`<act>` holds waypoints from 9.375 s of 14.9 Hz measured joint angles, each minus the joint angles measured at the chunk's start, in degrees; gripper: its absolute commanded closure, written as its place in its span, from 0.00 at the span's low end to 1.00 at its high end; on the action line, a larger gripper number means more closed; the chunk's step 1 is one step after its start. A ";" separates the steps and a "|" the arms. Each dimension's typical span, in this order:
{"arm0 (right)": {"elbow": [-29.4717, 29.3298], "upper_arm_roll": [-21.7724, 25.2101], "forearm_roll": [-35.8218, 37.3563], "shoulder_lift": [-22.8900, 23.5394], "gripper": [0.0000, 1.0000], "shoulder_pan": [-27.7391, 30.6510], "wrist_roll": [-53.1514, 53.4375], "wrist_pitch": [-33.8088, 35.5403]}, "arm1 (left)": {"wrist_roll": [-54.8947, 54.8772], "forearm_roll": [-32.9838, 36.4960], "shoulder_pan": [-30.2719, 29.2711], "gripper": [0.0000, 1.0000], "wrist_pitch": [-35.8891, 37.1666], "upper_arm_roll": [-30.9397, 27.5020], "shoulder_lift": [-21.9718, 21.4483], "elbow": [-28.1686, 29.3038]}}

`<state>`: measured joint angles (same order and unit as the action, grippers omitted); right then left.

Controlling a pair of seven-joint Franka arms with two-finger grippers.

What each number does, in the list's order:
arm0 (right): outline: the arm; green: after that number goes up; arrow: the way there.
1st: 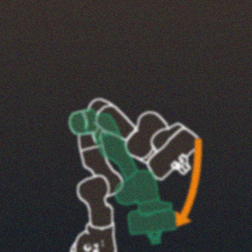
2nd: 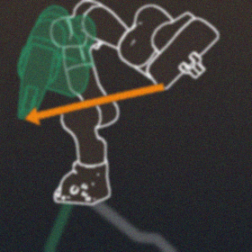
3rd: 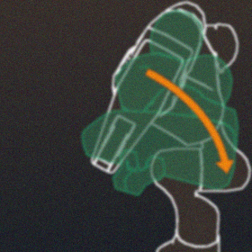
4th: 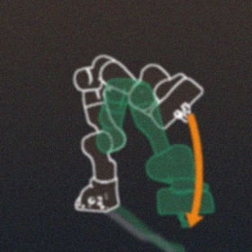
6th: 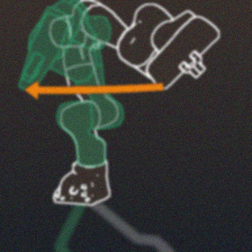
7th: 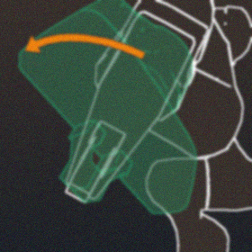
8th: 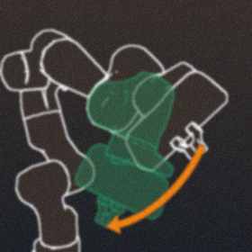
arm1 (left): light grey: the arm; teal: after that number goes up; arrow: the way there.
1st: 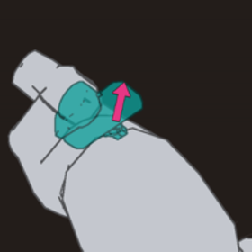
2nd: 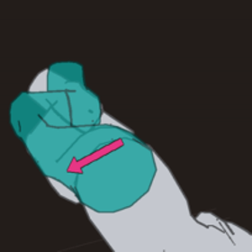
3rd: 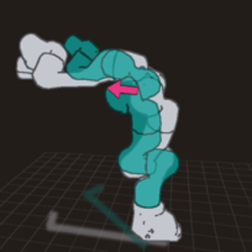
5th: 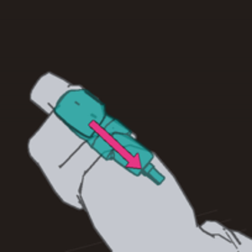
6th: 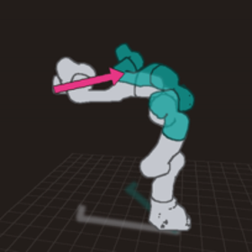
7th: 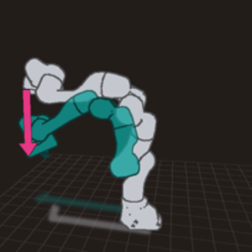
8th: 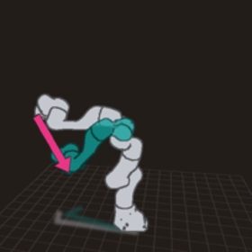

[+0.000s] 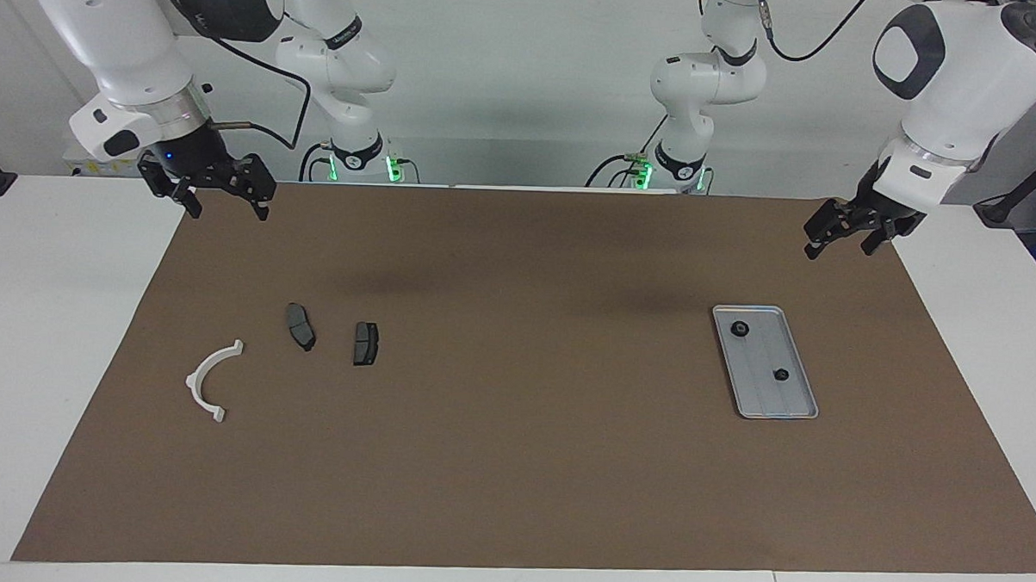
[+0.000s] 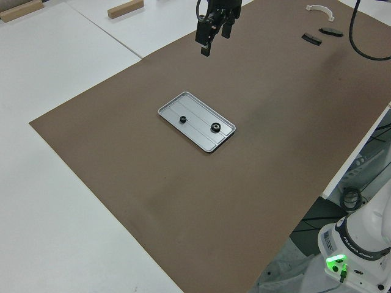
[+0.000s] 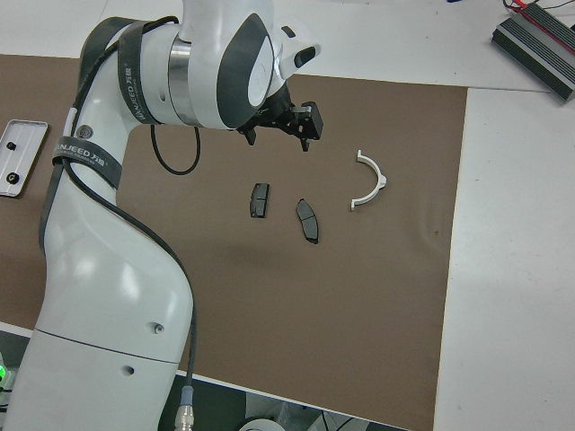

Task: Place bearing gear from tray to pile
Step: 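Reach the left gripper over the silver tray, then grasp the first dark gear in the tray with the left gripper, then carry the gear to the table center and release it with the left gripper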

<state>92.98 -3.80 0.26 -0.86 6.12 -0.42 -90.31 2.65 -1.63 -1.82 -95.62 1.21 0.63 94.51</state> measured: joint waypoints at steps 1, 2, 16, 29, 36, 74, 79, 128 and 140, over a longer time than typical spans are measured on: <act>0.01 0.01 0.00 0.00 0.00 0.05 0.00 0.00 | 0.00 0.02 0.00 0.00 -0.20 0.01 0.00 0.00; 0.01 0.01 0.00 0.00 0.00 0.07 0.00 0.00 | 0.00 0.02 0.00 0.00 -0.53 0.01 0.00 0.01; 0.41 -0.16 0.00 0.00 0.00 -0.04 -0.52 0.00 | 3.26 0.03 0.83 0.00 -23.01 0.49 2.76 18.61; 0.42 -0.17 0.00 -0.05 0.00 0.05 -0.61 -0.61 | 3.37 0.13 0.97 0.19 -27.92 0.54 7.94 25.00; 0.43 -0.16 0.00 -0.05 0.00 0.07 -0.61 -0.72 | 3.37 0.16 1.07 0.26 -31.07 0.55 8.83 27.81; 1.26 0.07 0.00 -0.05 0.00 0.79 -2.04 -1.22 | 3.33 0.18 1.55 0.87 -34.15 0.67 8.87 31.54; 1.46 0.07 0.00 -0.06 0.00 0.82 -2.10 -1.98 | 3.37 0.17 1.60 0.87 -33.51 0.71 8.96 28.85; 8.01 -0.13 0.00 -0.12 0.00 1.99 -3.18 -10.67 | 68.65 -1.70 42.07 0.80 -31.70 0.04 32.33 -3.08; 8.48 -0.12 0.00 -0.12 0.00 2.00 -3.28 -11.01 | 68.79 -1.69 42.02 0.00 -30.22 -0.59 32.47 -3.23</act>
<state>101.46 -3.93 0.27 -0.99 8.11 -3.70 -101.31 71.43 -3.33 40.20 -125.84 0.63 33.11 91.28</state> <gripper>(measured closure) 0.000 0.260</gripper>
